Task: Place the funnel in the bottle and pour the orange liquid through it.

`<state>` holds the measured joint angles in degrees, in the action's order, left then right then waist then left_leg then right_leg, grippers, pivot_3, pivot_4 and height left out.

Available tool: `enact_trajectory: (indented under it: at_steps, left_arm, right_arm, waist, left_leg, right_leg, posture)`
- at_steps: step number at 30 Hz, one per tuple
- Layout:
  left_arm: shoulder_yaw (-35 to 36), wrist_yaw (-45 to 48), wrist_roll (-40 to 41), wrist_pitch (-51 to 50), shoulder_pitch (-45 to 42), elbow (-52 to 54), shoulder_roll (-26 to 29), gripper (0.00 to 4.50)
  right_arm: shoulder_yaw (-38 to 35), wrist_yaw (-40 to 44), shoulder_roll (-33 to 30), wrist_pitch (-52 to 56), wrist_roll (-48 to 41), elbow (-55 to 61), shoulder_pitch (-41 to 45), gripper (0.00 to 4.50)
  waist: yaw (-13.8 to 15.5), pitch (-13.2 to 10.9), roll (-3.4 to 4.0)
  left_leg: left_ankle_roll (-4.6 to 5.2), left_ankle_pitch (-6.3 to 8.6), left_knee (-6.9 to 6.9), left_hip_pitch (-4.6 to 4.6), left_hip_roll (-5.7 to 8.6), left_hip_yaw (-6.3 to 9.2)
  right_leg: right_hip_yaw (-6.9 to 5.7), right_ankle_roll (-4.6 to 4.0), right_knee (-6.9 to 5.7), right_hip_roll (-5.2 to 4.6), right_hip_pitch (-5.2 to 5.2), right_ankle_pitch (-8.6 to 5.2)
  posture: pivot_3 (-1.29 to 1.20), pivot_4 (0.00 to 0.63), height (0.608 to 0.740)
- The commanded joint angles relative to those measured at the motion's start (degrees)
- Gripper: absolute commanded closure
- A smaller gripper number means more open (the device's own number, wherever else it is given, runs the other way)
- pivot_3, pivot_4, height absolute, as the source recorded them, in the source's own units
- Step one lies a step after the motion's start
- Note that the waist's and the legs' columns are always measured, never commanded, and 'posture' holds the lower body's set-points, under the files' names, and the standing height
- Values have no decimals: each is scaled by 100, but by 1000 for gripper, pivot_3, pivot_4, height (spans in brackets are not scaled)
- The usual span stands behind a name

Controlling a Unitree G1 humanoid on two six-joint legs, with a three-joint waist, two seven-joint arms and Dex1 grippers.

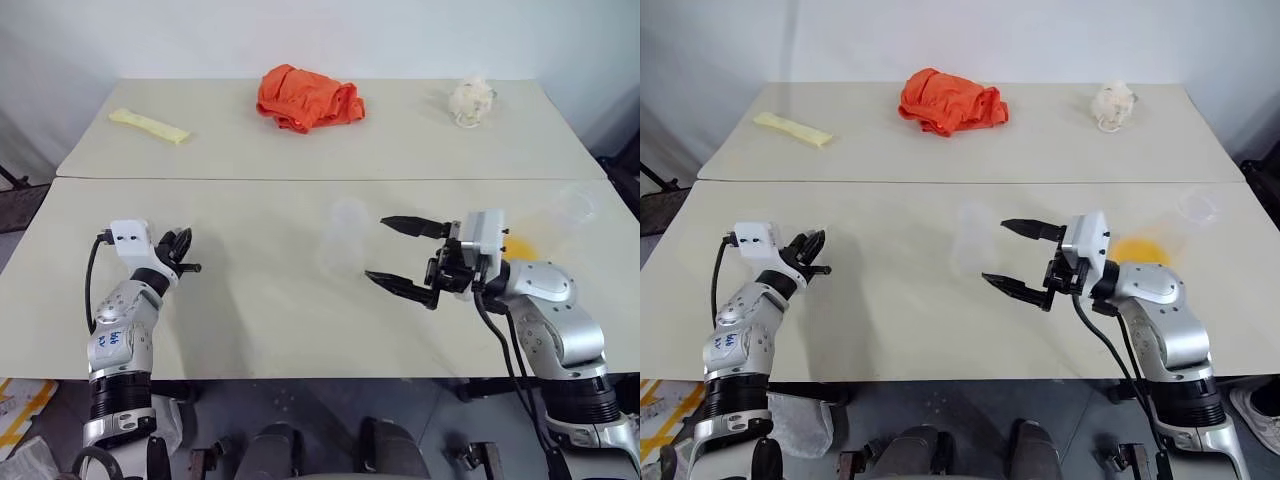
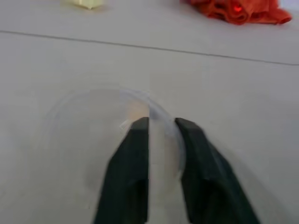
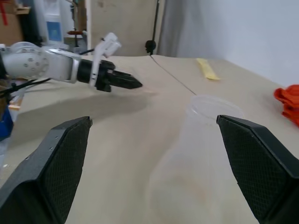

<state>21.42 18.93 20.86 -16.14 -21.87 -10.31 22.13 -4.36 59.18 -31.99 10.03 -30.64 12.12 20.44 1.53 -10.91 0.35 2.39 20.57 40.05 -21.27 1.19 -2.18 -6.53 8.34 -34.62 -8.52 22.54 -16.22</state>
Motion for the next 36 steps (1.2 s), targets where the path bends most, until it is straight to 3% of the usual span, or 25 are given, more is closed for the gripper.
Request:
enact_trajectory:
  at_steps: [1, 7, 13, 24, 36]
  left_arm:
    - [-244, 1048, 454, 177, -198, 980, 378, 3836]
    - [-1386, 3152, 526, 47, -1107, 1695, 1510, 3836]
    - [-2327, 4318, -50, 437, -2229, 1251, 2011, 3836]
    - [-2801, 4454, -690, 1074, -3105, 259, 1412, 3836]
    - [-2068, 3874, -473, 933, -1847, 742, 1456, 3836]
  right_arm:
    - [-489, -200, -146, -158, -52, 253, -244, 0]
    - [-1182, -742, -154, -315, 8, 263, -852, 0]
    - [-1300, -1029, -20, -563, 78, 404, -1301, 0]
    - [-1046, -1385, 335, -719, 192, 610, -1596, 0]
    - [-905, -1295, 246, -659, 157, 459, -1387, 0]
  waist:
    - [1, -1, -2]
    - [-13, -1, 0]
    - [-46, -2, 4]
    - [-2, -6, 8]
    - [-25, -6, 9]
  left_leg:
    - [0, 0, 0, -1, 0, 1]
    - [0, 0, -4, 2, 1, -6]
    - [0, 0, -9, 8, -2, -20]
    - [6, -3, -4, 1, -3, -23]
    - [7, -4, -1, 2, -7, -21]
  right_leg:
    - [0, 0, 0, 0, 0, 0]
    - [1, 0, 5, 1, -2, 0]
    - [4, 0, 10, 10, -2, 0]
    - [13, 1, 11, 16, -1, 0]
    - [16, 2, 8, 14, 0, 0]
  posture:
    - [0, 150, 740]
    - [0, 150, 740]
    - [0, 150, 740]
    - [0, 150, 740]
    - [0, 150, 740]
